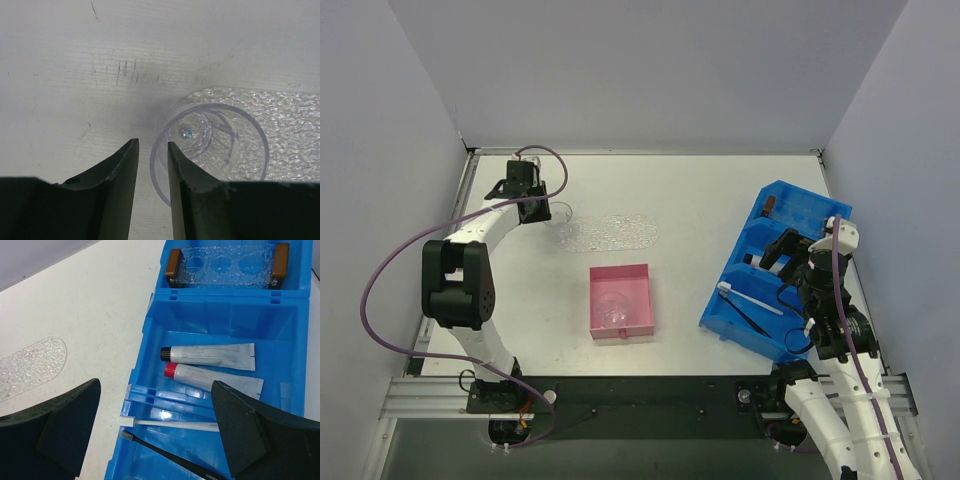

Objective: Prepare toiletry sets of a toothbrush and toothpaste on the tray

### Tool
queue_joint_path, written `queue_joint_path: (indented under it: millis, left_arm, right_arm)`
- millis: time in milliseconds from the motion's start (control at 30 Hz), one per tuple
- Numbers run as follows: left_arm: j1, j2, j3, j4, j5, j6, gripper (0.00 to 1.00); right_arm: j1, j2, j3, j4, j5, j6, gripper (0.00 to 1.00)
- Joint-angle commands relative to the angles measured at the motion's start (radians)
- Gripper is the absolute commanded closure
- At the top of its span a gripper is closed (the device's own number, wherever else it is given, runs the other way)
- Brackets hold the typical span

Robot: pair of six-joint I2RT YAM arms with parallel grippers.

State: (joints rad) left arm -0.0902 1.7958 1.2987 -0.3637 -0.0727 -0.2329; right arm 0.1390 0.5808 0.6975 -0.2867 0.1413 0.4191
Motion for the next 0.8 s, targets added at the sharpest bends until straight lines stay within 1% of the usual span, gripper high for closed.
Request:
queue_joint_path:
  millis: [0,167,367,767]
  left_arm:
    - [0.003,-0.012,0.042,0.011,0.011,-0.003,0.59]
    - [0.003,-0.013,0.042,0.012,0.01,-0.003,0.59]
    - [0.004,-0.016,0.037,0.012,-0.032,0.004,0.6]
    - [0.01,-0.024,0.036,0.011,-0.053,0.012,0.72]
  right_arm:
    - [0.004,0.011,0.0,0.003,0.006,0.001,0.13]
    - [0.004,0.013,0.0,0.001,0.006,0.0,0.13]
    - [0.004,0.011,-0.001,0.0,0.006,0.001,0.13]
    - [0.004,0.016,0.0,0.0,0.004,0.001,0.13]
